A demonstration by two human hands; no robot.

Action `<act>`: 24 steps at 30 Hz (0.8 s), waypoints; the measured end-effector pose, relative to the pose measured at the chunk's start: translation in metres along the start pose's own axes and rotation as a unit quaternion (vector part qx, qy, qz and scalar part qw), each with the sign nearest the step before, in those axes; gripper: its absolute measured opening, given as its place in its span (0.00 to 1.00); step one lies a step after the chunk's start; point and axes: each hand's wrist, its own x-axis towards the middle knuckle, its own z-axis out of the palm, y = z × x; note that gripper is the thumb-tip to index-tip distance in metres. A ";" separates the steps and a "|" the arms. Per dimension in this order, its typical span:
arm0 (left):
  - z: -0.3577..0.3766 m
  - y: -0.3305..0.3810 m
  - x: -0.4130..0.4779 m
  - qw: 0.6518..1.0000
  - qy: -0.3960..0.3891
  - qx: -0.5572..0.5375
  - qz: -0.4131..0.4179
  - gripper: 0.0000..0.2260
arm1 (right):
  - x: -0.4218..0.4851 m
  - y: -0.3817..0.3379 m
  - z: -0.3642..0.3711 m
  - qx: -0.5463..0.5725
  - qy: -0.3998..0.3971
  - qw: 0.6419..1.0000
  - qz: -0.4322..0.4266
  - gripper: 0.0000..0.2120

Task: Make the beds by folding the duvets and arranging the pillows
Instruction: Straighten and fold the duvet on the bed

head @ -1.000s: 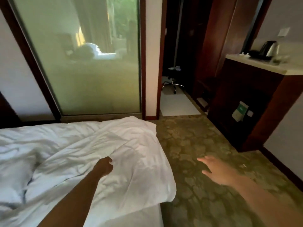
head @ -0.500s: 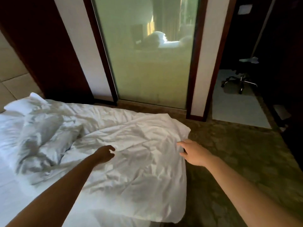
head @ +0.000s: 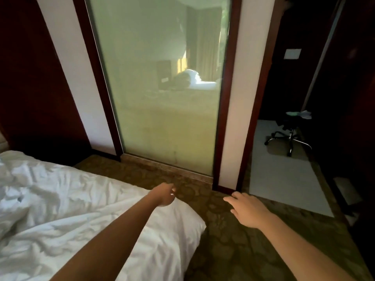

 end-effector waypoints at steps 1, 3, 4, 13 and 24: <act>-0.002 0.008 0.024 1.000 -0.002 -0.002 -0.013 0.16 | 0.024 0.022 0.001 0.000 -0.003 1.000 -0.008 0.22; -0.005 0.016 0.069 0.999 -0.003 -0.013 -0.042 0.17 | 0.077 0.066 -0.001 0.001 -0.005 1.000 -0.022 0.22; -0.005 0.016 0.089 0.998 -0.006 -0.021 -0.056 0.17 | 0.104 0.086 -0.003 0.001 -0.005 0.999 -0.032 0.22; -0.037 -0.005 0.215 0.965 0.079 -0.072 -0.238 0.20 | 0.364 0.193 -0.078 -0.093 -0.031 0.986 -0.135 0.18; -0.111 -0.103 0.311 0.889 0.068 0.217 -0.397 0.18 | 0.616 0.016 -0.136 -0.110 0.154 0.875 -0.447 0.14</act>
